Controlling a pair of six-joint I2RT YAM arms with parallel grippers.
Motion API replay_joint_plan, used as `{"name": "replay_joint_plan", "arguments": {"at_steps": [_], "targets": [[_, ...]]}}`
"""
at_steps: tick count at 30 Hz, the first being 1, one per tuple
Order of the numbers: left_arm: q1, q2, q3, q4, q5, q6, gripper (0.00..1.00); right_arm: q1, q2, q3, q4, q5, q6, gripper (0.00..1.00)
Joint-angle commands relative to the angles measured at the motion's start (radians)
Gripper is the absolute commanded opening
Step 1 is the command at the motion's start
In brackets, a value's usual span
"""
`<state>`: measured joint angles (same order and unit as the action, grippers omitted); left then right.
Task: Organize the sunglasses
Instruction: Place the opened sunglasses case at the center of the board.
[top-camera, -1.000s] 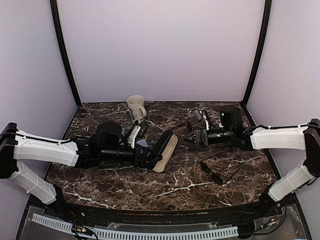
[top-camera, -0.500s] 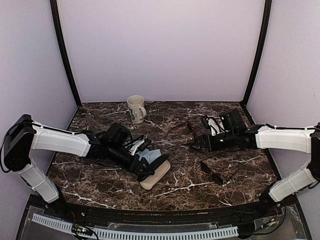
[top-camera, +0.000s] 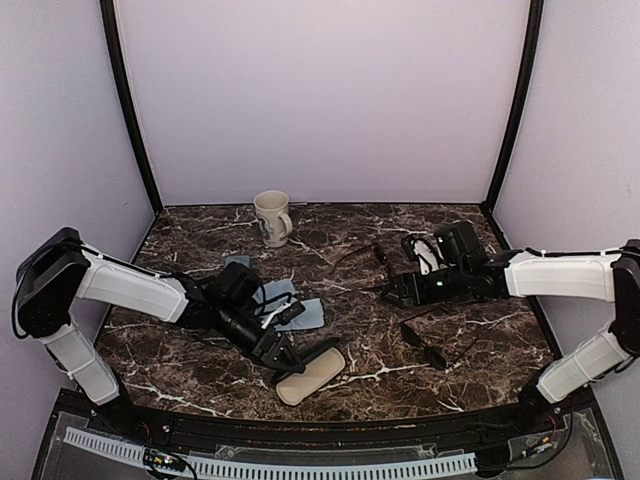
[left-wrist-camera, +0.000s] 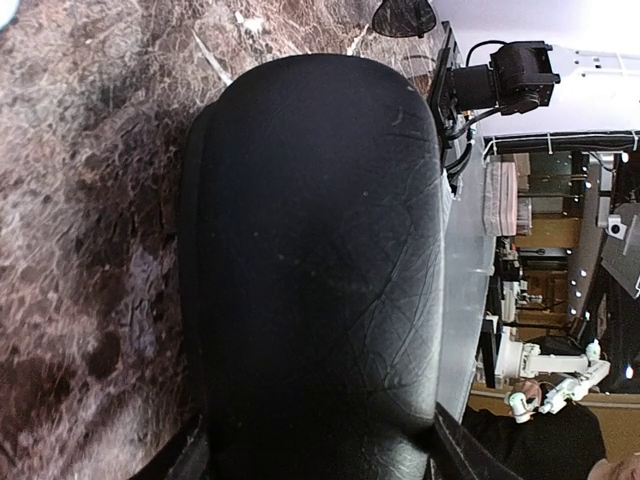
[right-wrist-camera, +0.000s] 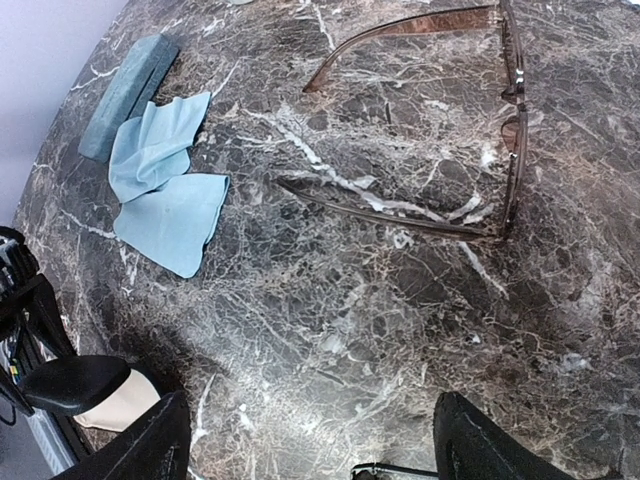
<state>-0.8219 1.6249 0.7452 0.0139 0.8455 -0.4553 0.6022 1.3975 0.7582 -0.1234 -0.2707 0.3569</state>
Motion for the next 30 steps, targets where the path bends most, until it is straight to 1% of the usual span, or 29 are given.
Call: {"name": "replay_joint_plan", "arguments": {"at_steps": [1, 7, 17, 19, 27, 29, 30], "targets": [[0.005, 0.045, 0.009, 0.11, 0.091, -0.023, 0.13, 0.019, 0.028, 0.007, 0.059, -0.017, 0.0, 0.84], [0.006, 0.148, 0.096, 0.196, 0.155, -0.05, 0.16, 0.04, 0.037, 0.009, 0.068, -0.003, 0.002, 0.83], [0.006, 0.363, 0.385, 0.126, 0.228, -0.005, 0.18, 0.045, 0.013, 0.029, 0.046, 0.017, -0.001, 0.83], [0.006, 0.399, 0.431, 0.116, 0.244, -0.004, 0.2, 0.046, 0.01, 0.033, 0.036, 0.019, -0.005, 0.83], [0.025, 0.446, 0.456, 0.086, 0.256, -0.003, 0.27, 0.045, -0.005, 0.024, 0.028, 0.031, -0.01, 0.83], [0.027, 0.453, 0.463, 0.058, 0.245, 0.011, 0.31, 0.046, -0.002, 0.025, 0.032, 0.026, -0.009, 0.83], [0.027, 0.455, 0.472, 0.027, 0.237, 0.027, 0.36, 0.045, 0.0, 0.026, 0.034, 0.025, -0.007, 0.83]]}}
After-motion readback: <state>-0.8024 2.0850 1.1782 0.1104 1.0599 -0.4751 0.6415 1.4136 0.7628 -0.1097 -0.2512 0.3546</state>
